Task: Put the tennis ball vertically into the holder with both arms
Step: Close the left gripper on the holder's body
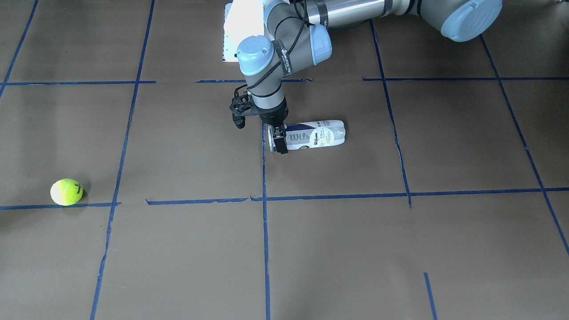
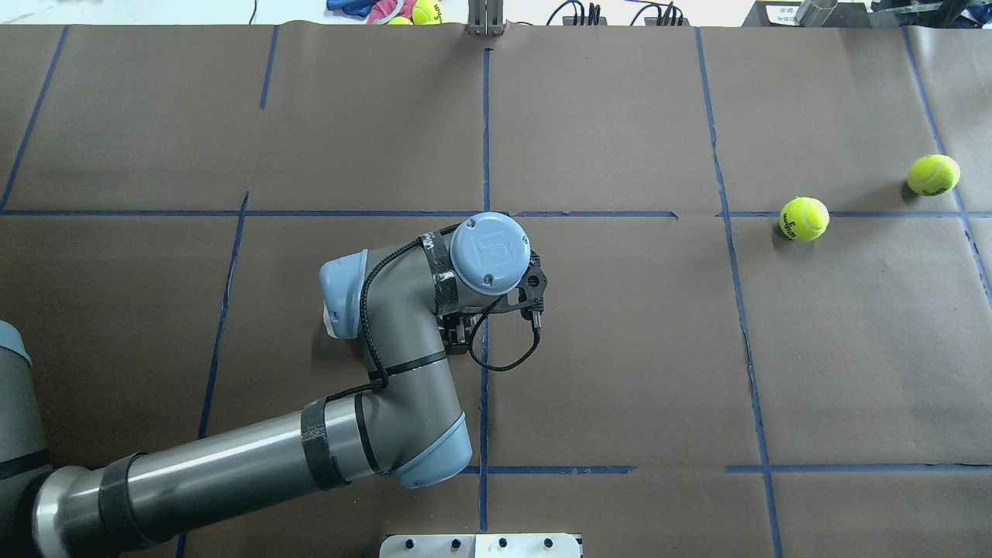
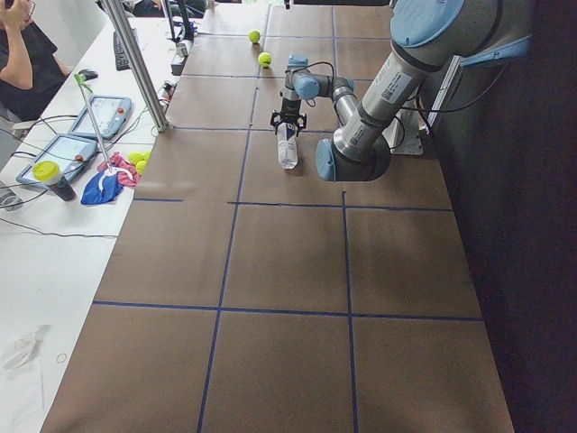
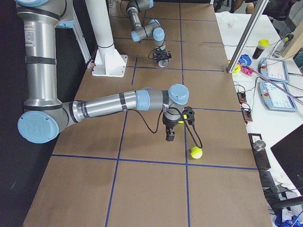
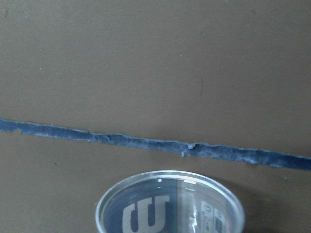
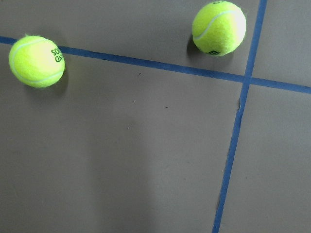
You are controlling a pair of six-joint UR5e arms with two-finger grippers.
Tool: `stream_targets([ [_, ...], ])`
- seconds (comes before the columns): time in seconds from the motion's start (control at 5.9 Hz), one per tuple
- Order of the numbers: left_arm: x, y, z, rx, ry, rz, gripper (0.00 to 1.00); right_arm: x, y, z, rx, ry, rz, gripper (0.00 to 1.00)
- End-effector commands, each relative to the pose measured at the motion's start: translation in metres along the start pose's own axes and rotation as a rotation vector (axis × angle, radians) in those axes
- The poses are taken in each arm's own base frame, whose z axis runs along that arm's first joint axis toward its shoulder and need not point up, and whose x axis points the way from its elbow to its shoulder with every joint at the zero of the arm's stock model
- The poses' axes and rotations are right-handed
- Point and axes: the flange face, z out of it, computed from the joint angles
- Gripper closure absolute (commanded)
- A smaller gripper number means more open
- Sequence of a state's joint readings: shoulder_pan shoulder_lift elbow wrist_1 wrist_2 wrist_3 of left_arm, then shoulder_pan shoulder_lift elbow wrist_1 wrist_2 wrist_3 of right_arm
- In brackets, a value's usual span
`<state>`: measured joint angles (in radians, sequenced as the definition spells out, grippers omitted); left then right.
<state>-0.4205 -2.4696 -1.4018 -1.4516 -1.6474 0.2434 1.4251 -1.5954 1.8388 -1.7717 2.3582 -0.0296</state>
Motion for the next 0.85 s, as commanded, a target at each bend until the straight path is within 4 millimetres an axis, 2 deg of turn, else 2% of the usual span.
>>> stream_targets([
  [0.0, -0.005, -0.001, -0.005, 0.003, -0.051, 0.003, 0.38, -0.001, 0.000, 0.000, -0.001, -0.001, -0.001, 0.00],
  [0.17, -0.004, 0.000, -0.027, 0.047, -0.064, -0.002, 0.46, -0.001, 0.000, 0.000, -0.001, 0.000, -0.001, 0.00],
  [0.34, -0.004, 0.000, -0.081, 0.160, -0.094, -0.028, 0.46, -0.003, -0.001, -0.002, 0.005, 0.001, -0.005, 0.00],
  [0.51, -0.006, 0.000, -0.126, 0.317, -0.114, -0.150, 0.46, -0.005, -0.003, -0.004, 0.008, -0.001, -0.008, 0.01],
  [0.68, -0.008, 0.001, -0.138, 0.551, -0.107, -0.321, 0.45, -0.008, -0.011, -0.007, 0.017, -0.004, -0.015, 0.00],
])
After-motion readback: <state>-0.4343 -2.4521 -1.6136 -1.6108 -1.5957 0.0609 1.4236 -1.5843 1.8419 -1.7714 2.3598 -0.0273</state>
